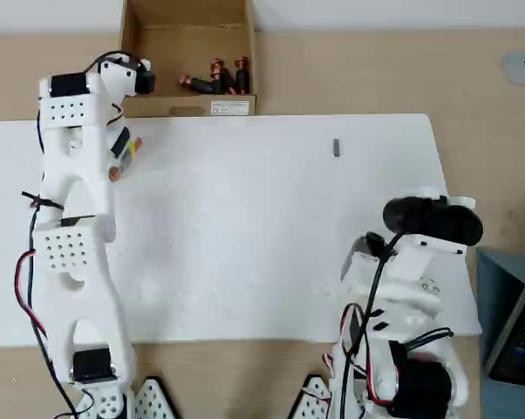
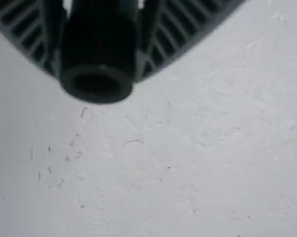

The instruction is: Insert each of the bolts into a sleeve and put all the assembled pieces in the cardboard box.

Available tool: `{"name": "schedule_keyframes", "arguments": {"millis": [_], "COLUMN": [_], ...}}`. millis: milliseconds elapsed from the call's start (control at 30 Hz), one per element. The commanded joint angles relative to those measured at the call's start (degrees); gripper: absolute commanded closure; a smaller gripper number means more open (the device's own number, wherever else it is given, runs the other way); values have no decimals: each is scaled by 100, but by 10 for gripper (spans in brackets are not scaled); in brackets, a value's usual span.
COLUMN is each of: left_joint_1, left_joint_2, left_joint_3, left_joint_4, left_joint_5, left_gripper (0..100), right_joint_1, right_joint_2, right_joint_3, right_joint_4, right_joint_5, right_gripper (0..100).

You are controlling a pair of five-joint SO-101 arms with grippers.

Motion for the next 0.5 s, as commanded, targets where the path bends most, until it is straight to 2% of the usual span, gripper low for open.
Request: {"name": "schedule_keyframes", "arguments": {"millis": [0,133,267,300,467], "left_joint_1": [35,-18,-35,-35,-35], "left_joint_2": [66,347,532,532,532], "left_joint_3": [-299,-299,-290,-273,-299], "left_joint_4": [-211,-220,-211,-176,-9], "left_joint_5": [-44,-26,-18,9,747], "left_gripper": [880,895,998,998,998], "right_joint_1": [57,48,48,48,48], "right_joint_2": [-31,-31,-31,-31,-31], "right_joint_3": [13,13,13,13,13], "right_joint_4": [-105,-105,-105,-105,-105], "right_joint_5": [53,53,53,53,53], "right_gripper": [990,990,990,990,990]}}
